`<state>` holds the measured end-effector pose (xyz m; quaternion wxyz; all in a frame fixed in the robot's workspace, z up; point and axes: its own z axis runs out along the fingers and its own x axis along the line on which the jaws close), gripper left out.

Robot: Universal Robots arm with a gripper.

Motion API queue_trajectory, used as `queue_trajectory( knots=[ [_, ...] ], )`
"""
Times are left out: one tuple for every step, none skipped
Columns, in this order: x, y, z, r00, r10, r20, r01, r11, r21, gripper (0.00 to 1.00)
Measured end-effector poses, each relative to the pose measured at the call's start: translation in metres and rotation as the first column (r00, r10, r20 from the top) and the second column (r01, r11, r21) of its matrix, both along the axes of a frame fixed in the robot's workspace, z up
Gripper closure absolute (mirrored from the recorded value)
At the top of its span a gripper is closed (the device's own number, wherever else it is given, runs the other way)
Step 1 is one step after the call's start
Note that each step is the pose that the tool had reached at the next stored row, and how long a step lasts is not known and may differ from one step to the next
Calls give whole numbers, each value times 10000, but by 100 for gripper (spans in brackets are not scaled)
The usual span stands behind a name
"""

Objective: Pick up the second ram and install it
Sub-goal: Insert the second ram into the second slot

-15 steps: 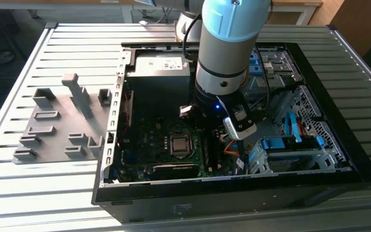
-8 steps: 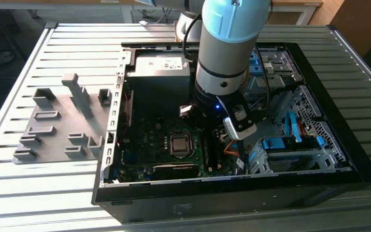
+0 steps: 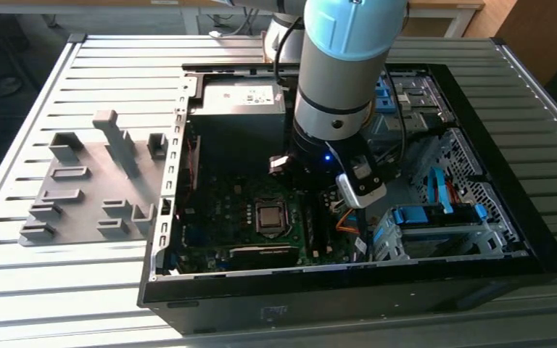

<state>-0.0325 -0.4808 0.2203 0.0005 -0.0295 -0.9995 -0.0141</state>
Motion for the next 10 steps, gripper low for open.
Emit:
queue_trajectory(
  knots=[
    [0,0,0,10000,20,1,-20,10000,1,86],
    [0,0,0,10000,43,0,-43,10000,1,86],
    [0,-2,2,10000,74,-1,-74,10000,-2,86],
    [0,-2,2,9999,115,-1,-115,9999,-2,86],
    [0,-5,2,9999,165,-1,-165,9999,-2,86],
    [0,-9,1,9998,211,-1,-211,9998,-1,86],
    [0,-13,2,9997,243,-1,-243,9997,-2,86],
    [0,-13,1,9997,263,-1,-263,9997,-1,86],
    [0,-13,1,9996,282,-1,-282,9996,-2,86],
    [0,-13,-1,9995,305,0,-305,9995,-1,86]
  ],
)
